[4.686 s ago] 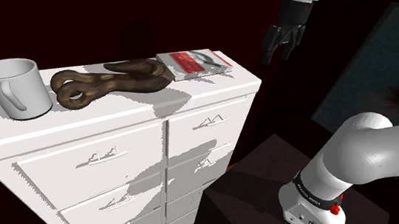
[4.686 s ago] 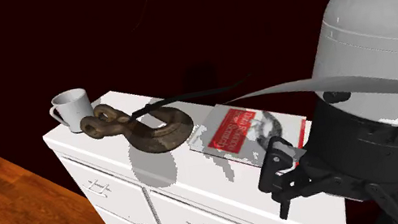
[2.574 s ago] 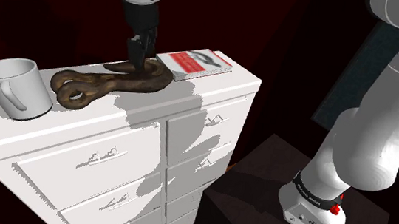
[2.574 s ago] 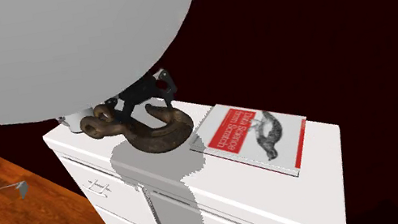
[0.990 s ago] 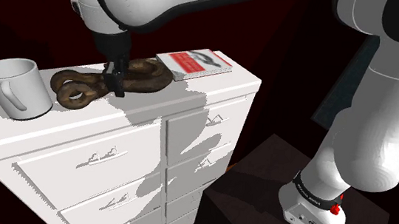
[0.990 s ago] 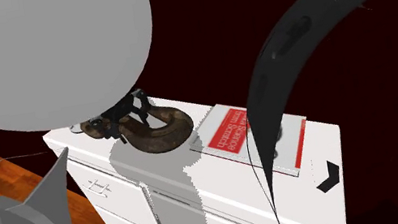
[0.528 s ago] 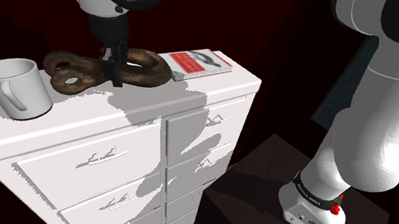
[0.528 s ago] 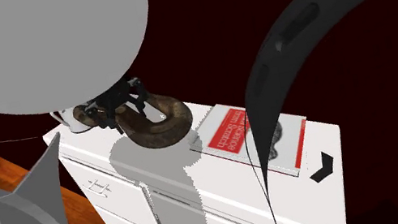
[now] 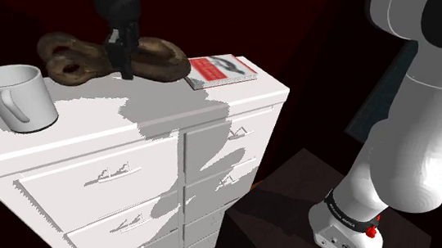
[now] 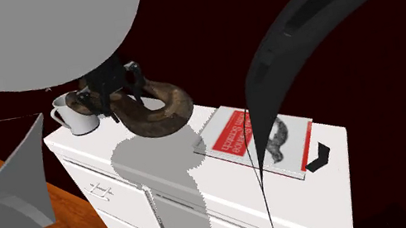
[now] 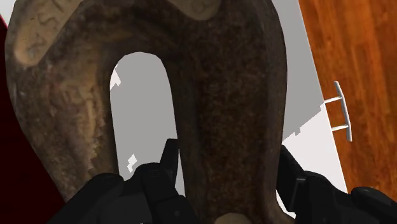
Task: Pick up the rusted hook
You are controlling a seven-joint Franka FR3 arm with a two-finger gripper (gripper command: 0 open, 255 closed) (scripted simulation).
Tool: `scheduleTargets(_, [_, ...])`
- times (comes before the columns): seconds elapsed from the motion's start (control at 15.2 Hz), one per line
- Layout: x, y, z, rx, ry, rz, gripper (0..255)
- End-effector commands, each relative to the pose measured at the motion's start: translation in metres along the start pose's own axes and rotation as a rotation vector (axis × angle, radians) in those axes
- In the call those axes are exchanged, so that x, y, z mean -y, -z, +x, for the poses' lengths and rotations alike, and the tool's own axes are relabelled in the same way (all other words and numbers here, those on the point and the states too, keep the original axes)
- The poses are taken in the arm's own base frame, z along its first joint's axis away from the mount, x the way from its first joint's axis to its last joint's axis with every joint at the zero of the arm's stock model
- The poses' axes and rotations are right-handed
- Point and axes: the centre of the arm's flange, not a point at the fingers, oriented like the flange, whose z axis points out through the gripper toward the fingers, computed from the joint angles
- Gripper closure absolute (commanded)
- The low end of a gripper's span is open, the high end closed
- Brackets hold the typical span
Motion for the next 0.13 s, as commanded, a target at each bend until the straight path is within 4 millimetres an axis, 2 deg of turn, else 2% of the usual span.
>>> scheduleTargets(0.0, [-0.0012,0.0060,-0.0005,-0.001,0.000,-0.001,255])
scheduleTargets(0.07, [-0.0012,0.0060,-0.0005,-0.001,0.000,-0.001,255])
